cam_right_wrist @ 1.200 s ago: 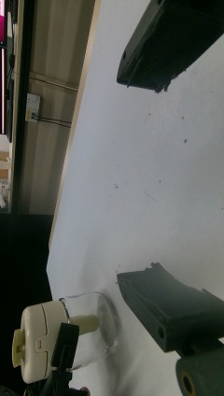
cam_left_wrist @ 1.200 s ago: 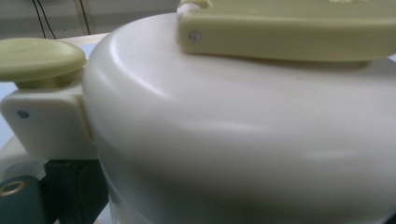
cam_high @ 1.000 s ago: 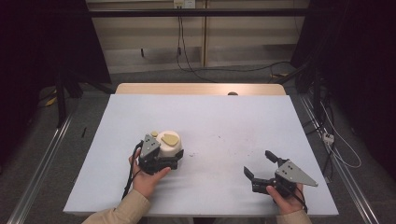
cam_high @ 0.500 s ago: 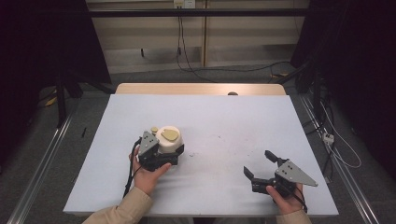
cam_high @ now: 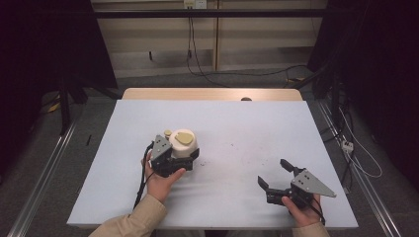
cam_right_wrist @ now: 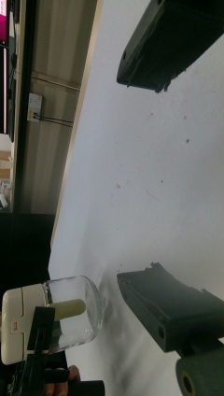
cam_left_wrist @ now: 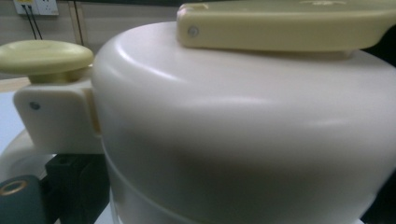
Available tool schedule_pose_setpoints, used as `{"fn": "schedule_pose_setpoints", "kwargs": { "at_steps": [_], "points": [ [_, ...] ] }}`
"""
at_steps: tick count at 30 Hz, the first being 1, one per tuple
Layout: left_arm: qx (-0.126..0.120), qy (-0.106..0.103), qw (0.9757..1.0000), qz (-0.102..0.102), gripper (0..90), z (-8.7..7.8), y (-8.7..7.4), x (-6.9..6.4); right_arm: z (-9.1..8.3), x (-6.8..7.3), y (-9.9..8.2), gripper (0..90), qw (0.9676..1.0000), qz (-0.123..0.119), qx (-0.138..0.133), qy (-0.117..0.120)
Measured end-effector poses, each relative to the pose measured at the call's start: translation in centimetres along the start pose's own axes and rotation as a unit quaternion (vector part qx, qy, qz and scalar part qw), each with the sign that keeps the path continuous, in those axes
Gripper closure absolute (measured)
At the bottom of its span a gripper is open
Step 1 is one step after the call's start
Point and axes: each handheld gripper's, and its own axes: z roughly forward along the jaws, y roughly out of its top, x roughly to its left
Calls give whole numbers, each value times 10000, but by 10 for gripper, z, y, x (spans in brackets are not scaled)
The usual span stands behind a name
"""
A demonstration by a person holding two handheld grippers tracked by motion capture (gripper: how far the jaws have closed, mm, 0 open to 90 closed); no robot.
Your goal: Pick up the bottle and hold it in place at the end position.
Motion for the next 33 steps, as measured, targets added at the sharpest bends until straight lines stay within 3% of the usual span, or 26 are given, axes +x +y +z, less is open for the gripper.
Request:
{"fn": "schedule_pose_setpoints", "kwargs": {
  "at_steps": [23,33],
  "points": [
    [175,-146,9996,-152,55,26,12,2,-1,0,-1,47,10000,6,5,-12],
    [283,-244,9993,-64,55,39,15,-1,-2,-1,-1,47,10000,29,12,-40]
  ]
}}
